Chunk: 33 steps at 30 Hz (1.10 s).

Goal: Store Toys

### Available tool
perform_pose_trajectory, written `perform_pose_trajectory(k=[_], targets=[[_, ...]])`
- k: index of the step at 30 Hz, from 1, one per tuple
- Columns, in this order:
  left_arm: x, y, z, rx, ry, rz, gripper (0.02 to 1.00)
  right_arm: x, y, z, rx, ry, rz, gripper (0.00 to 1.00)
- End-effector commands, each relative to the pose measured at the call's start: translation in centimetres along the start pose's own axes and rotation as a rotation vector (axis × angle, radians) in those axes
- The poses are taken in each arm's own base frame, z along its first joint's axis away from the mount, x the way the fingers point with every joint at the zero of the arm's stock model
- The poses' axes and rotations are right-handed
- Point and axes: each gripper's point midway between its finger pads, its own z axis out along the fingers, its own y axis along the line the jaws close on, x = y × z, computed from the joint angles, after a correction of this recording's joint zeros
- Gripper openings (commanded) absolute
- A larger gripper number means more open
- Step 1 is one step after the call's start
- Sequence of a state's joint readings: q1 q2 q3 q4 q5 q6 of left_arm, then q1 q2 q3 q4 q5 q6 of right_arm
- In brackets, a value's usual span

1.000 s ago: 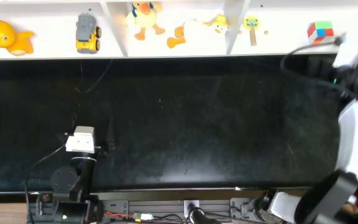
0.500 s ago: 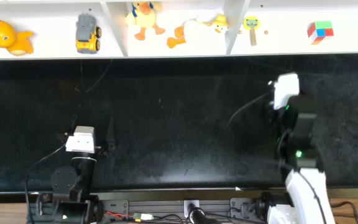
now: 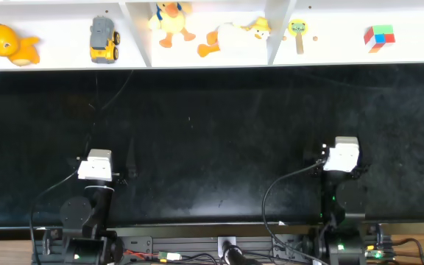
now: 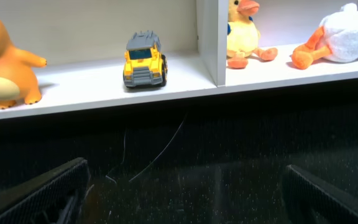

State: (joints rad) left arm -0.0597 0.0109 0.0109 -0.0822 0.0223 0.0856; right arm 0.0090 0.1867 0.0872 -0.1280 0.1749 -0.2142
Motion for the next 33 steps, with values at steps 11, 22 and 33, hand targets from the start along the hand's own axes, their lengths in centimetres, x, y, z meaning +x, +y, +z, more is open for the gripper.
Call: perform_pose_trajectory(k=[11, 22, 33], targets=[[0.0, -0.2, 0.0, 0.005, -0.003, 0.016, 0.998, -1.8, 3.2, -1.2, -0.201, -0.153, 0.301, 0.996], [0.0, -0.2, 0.0, 0.005, -0.003, 0.016, 0.998, -1.8, 3.5, -1.3, -0.213, -0.153, 0.305, 0.998], [0.0, -0.2, 0.0, 0.005, -0.003, 0.016, 0.998, -1.8, 3.5, -1.2, -0.213, -0.151, 0.305, 0.993]])
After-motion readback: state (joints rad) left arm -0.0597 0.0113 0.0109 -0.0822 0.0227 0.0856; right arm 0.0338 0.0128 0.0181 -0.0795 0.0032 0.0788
